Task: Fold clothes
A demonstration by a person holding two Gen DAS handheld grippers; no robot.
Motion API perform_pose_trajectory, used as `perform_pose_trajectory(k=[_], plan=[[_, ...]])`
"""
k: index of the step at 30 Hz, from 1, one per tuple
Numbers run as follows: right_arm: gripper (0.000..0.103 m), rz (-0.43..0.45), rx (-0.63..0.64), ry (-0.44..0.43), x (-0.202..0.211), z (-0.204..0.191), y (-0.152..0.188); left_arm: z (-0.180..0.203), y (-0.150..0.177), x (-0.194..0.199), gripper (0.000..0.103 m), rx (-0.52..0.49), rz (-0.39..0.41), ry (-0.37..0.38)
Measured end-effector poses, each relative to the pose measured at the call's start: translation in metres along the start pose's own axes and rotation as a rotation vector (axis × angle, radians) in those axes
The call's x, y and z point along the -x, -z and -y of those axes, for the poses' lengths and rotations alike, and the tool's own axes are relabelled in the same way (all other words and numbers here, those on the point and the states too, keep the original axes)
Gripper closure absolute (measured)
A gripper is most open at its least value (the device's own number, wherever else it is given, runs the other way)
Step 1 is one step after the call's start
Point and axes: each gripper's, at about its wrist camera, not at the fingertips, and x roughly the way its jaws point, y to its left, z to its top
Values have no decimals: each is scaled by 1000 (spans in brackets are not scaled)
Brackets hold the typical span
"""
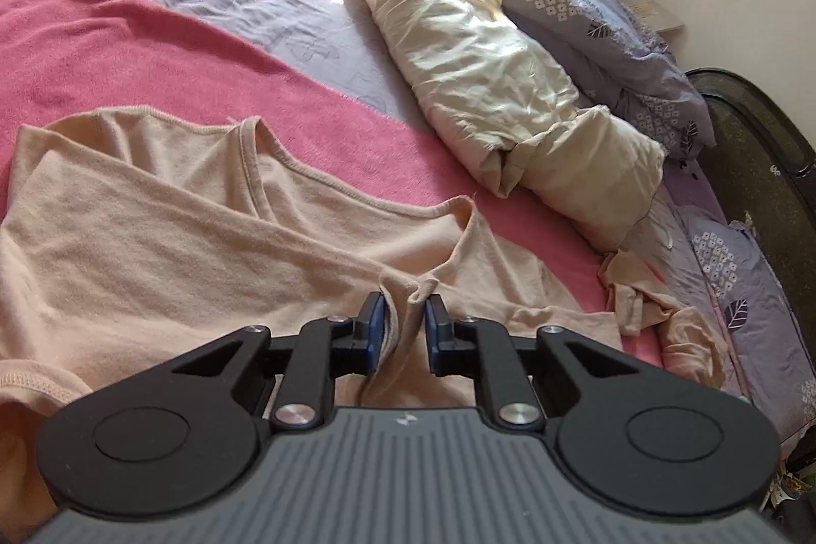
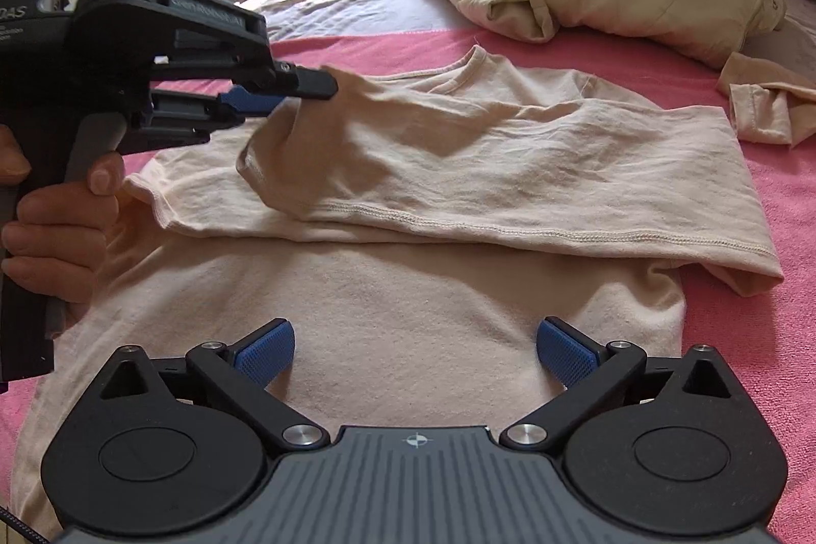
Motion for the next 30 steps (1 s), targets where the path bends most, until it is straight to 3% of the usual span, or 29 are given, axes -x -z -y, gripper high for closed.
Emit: perform_pose_trajectory(k=[3, 6, 7, 8, 12, 18, 21, 26, 30], plan=[[0, 2, 7, -1, 1, 0, 1, -5, 5, -16, 75, 24, -63, -36], [0, 8, 14, 0, 1, 0, 3, 1, 5, -11, 74, 7, -35, -66], [0, 9, 15, 1, 1, -1, 3, 4, 4, -8, 85, -2, -19, -88], [0, 10, 14, 3, 1, -1, 3, 6, 4, -5, 101, -10, -4, -109], [0, 8, 4, 3, 1, 0, 1, 5, -6, 16, 102, 39, 46, -117], [0, 1, 3, 3, 1, -1, 0, 10, -28, 62, 102, 17, 162, -142], [0, 2, 1, 3, 1, -1, 0, -6, -34, 66, 101, 4, 145, -248], [0, -3, 35, 18, 0, -4, 1, -47, -36, 58, 100, 19, 39, -473], [0, -3, 57, 29, 0, -7, 3, -62, -44, 69, 100, -9, 72, -562]])
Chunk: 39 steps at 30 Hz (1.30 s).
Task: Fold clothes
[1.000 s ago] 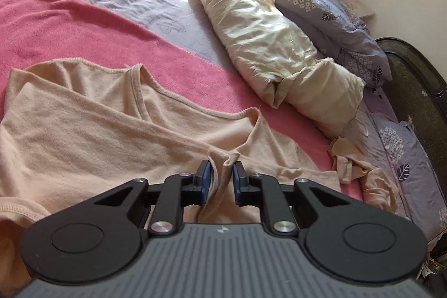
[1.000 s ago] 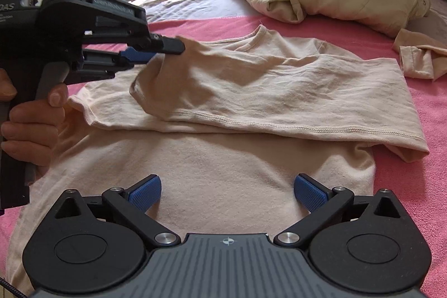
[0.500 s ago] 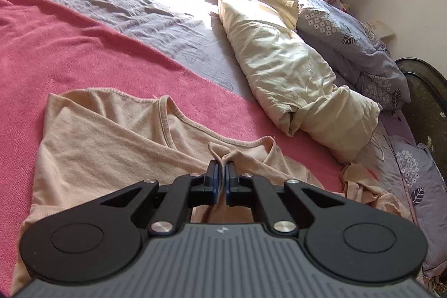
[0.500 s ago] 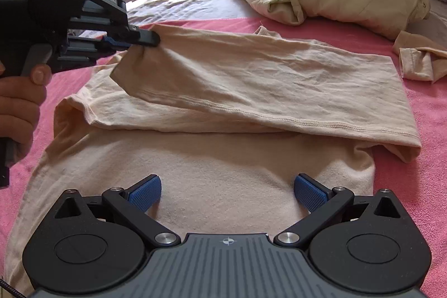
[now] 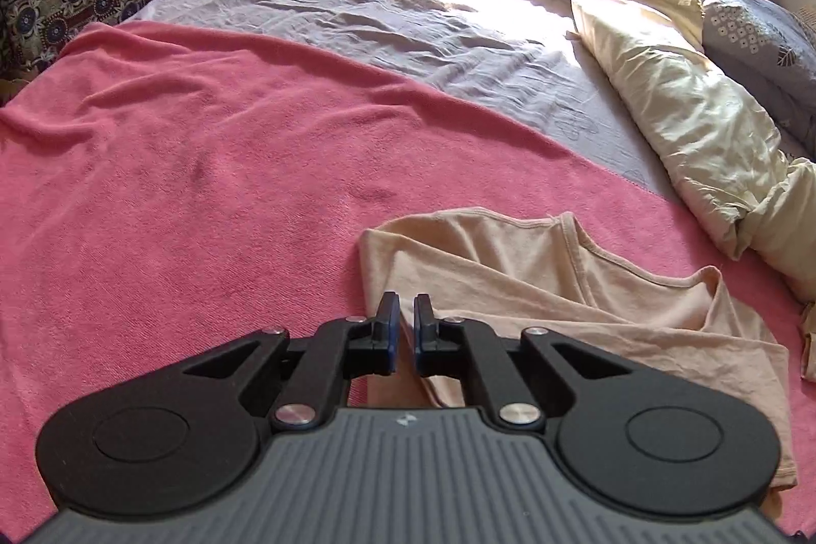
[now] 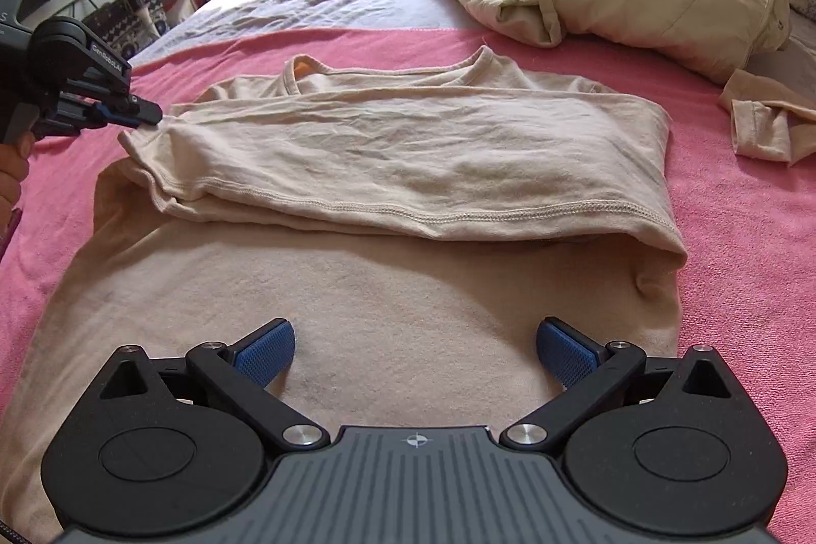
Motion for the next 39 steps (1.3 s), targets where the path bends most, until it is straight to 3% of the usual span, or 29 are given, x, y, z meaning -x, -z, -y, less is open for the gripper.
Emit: perform_pose_trajectory(k=[3, 5, 7, 9, 11, 14, 17, 19, 24, 27, 28, 31, 33, 34, 35, 36, 39], plan=[[0, -5, 14, 4, 0, -1, 0, -11, -8, -4, 100, -19, 0, -100], [0, -10, 22, 6, 0, -2, -1, -12, -5, 9, 100, -57, 20, -13], [0, -12, 27, 9, 0, -2, -1, -13, -1, 21, 93, -101, 40, 71], [0, -14, 30, 16, -1, -4, -1, 10, 19, 35, 77, -295, 70, 79], [0, -16, 30, 21, -2, -5, -1, 37, 47, 42, 63, -557, 111, 40], [0, -18, 30, 25, -3, -5, -2, 57, 76, 37, 60, -795, 98, 45], [0, -17, 31, 24, -3, -4, -2, 60, 82, 29, 59, -870, 64, 13], [0, -17, 32, 23, -3, -2, -2, 57, 80, 23, 59, -881, 53, -32], [0, -22, 48, 76, 2, 3, -4, 35, 76, 2, 58, -830, 25, -270], [2, -28, 8, 130, 12, 19, -8, 13, 67, 7, 59, -736, 15, -318], [6, -19, -1, 146, 20, 23, -11, 6, 64, 9, 59, -705, 14, -328], [7, 81, 4, 151, 43, 31, -28, 9, 52, 41, 59, -624, 111, -160], [25, 118, 15, 151, 44, 34, -50, 22, 43, 49, 57, -569, 123, -20], [58, 120, 13, 143, 40, 36, -61, 31, 40, 47, 57, -543, 121, 37], [83, 105, 10, 126, 29, 37, -72, 39, 37, 44, 56, -518, 117, 90], [86, 94, 18, 110, 19, 36, -80, 51, 39, 35, 55, -513, 94, 104], [86, 4, 119, 115, -12, 30, -87, 71, 61, -2, 54, -603, 10, -36]])
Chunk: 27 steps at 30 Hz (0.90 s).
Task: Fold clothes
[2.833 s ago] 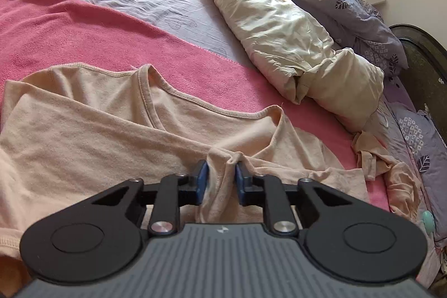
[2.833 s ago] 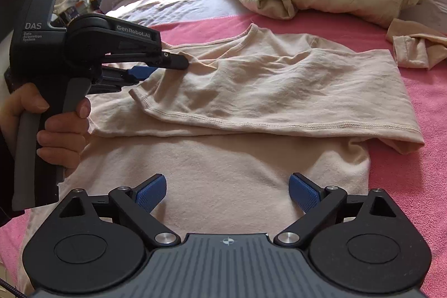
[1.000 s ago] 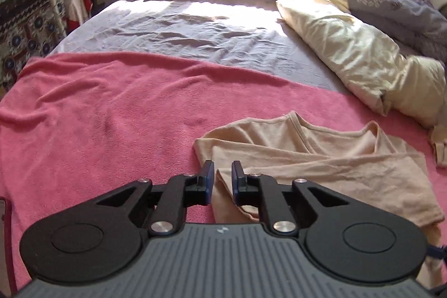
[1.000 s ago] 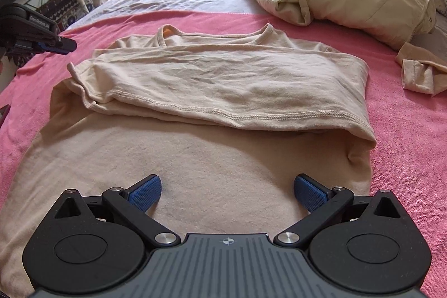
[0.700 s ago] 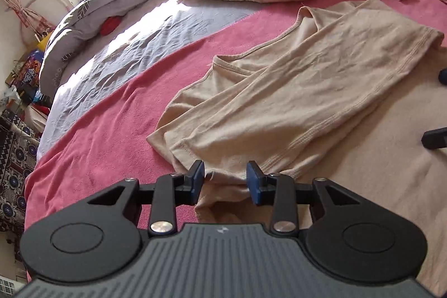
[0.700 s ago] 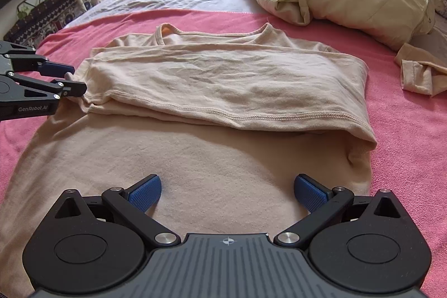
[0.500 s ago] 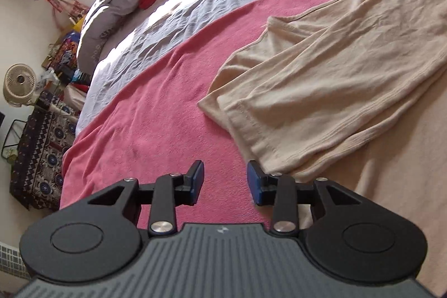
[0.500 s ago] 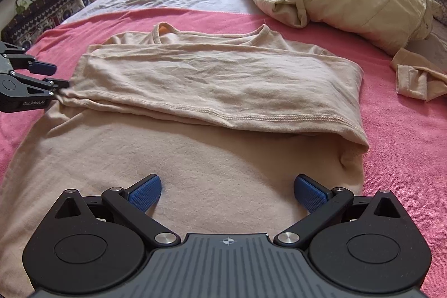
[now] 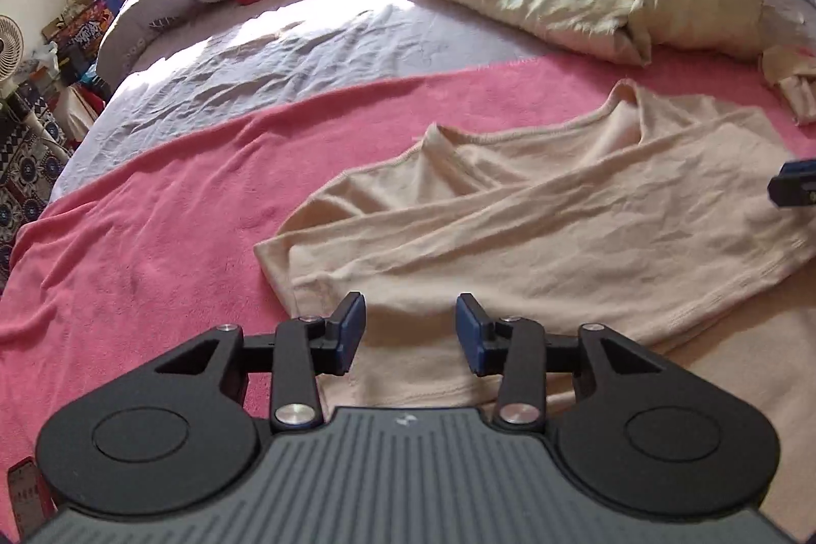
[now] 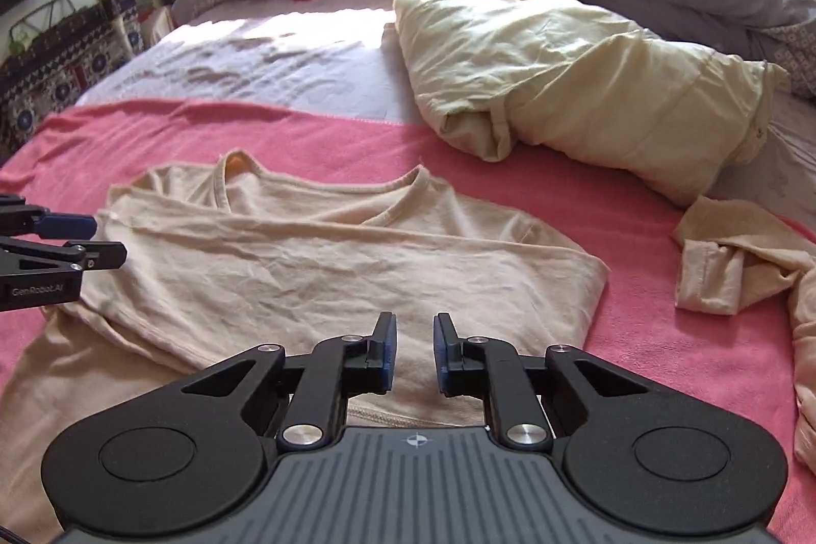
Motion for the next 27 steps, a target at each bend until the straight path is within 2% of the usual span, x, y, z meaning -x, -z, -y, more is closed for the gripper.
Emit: perform_pose_trajectory(k=[1, 2, 4, 6, 7, 8, 9, 11, 13, 15, 17, 18, 19, 22, 24, 26, 27], plan=[[86, -38, 31, 14, -7, 1, 6, 3, 12, -8, 52, -35, -5, -50], [89, -62, 55, 16, -11, 7, 16, 1, 20, -4, 51, -51, 38, -51], [88, -35, 82, 9, -2, 23, 34, -4, 34, -1, 49, -118, 43, -108], [87, -59, 93, 76, 8, 39, 47, -14, 44, 4, 46, -157, 33, -141], [78, -75, 85, 104, 14, 47, 53, -18, 46, 8, 42, -163, 30, -141], [53, -97, 59, 128, 19, 56, 56, -23, 48, 11, 39, -168, 27, -141], [46, -116, 31, 153, 24, 64, 58, -28, 49, 15, 38, -174, 23, -145], [47, -131, -43, 170, 34, 81, 61, -37, 49, 16, 38, -181, -14, -256], [47, -104, -159, 141, 45, 101, 61, -50, 48, 16, 38, -162, -59, -367], [47, -69, -300, 82, 51, 120, 57, -77, 42, 25, 38, -20, -65, -328], [46, -38, -401, 28, 51, 131, 48, -86, 32, 40, 41, 56, 4, -211], [47, -19, -406, -1, 47, 129, 41, -90, 27, 48, 41, 94, 38, -152], [47, 4, -391, -31, 42, 123, 33, -93, 22, 55, 41, 128, 73, -94], [47, 48, -282, -98, 20, 85, 8, -64, 2, 54, 40, 77, 168, 39], [47, 62, -188, -152, 1, 53, -7, -35, -13, 39, 39, 40, 212, 115], [47, 48, -70, -201, -20, 20, -17, -14, -21, 11, 38, 19, 162, 113], [47, 27, -12, -206, -27, 9, -16, -16, -15, 1, 38, 25, 141, 84]])
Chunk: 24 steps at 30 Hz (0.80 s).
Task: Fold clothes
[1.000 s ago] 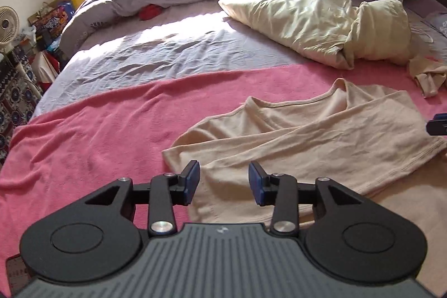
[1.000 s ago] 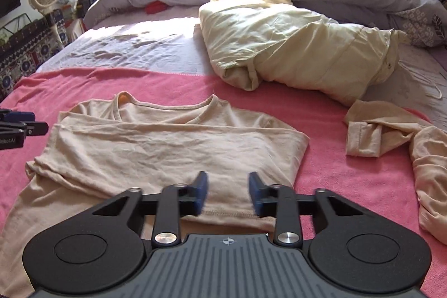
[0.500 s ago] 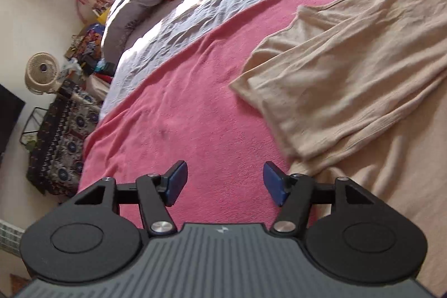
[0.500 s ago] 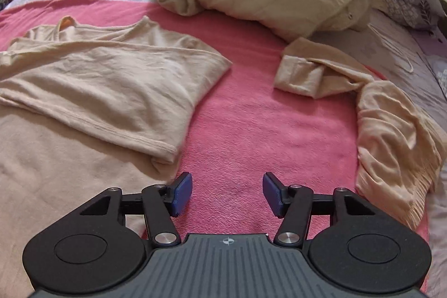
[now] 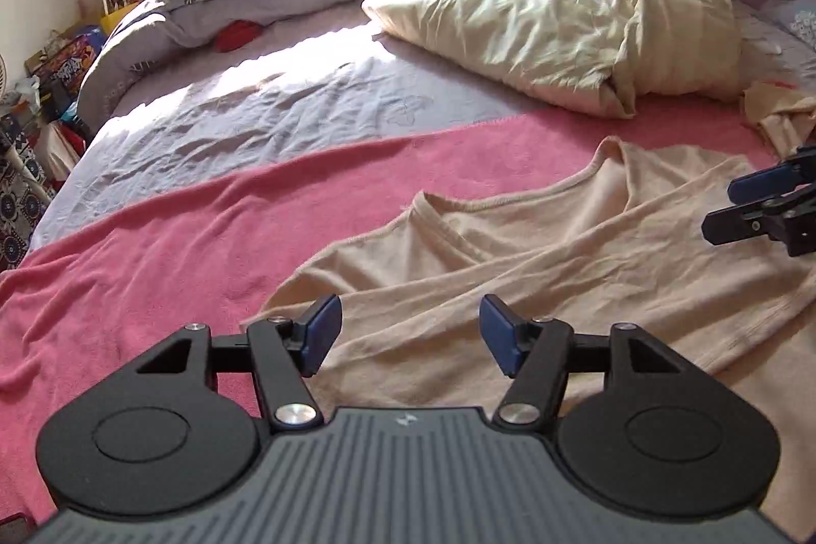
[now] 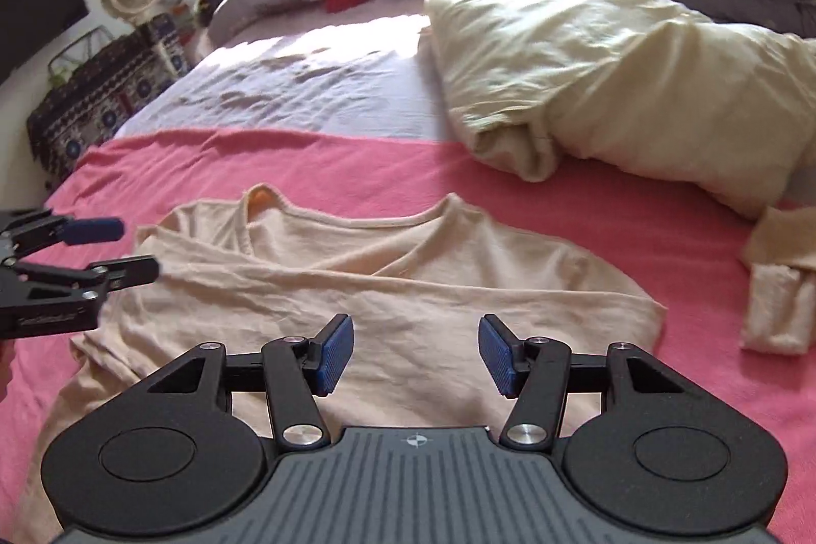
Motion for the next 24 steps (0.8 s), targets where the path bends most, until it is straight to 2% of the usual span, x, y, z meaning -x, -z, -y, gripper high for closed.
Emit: perform_pose_trajectory(k=[1, 2, 4, 6, 7, 8, 9, 10, 11, 14, 17, 21, 24], plan=[[47, -33, 38, 5, -7, -4, 5, -3, 7, -9, 37, 5, -20, -30], [47, -60, 62, 17, -9, -2, 12, -6, 15, -19, 27, 10, -41, -59], [47, -47, 76, 39, 4, 16, 31, -19, 29, -24, 23, 9, -83, -128], [43, -77, 8, 85, 25, 43, 46, -41, 41, -12, 21, -1, -97, -174], [37, -99, -35, 109, 36, 58, 54, -50, 46, -5, 18, -15, -110, -193], [31, -126, -78, 138, 47, 70, 59, -58, 51, 3, 18, -29, -124, -214], [31, -159, -123, 173, 59, 80, 64, -62, 54, 8, 19, -44, -153, -265], [31, -173, -182, 178, 75, 90, 70, -66, 58, 13, 24, -58, -183, -320], [31, -175, -246, 144, 94, 97, 80, -74, 64, 19, 31, -59, -228, -393], [30, -228, -389, 45, 139, 105, 112, -107, 86, 59, 31, 138, -291, -255], [31, -349, -423, -26, 165, 93, 147, -111, 113, 103, 31, 274, -357, -44], [33, -540, -363, -126, 176, 54, 184, -76, 141, 138, 31, 236, -480, 158], [37, -600, -326, -179, 178, 35, 200, -50, 157, 148, 31, 235, -548, 260]])
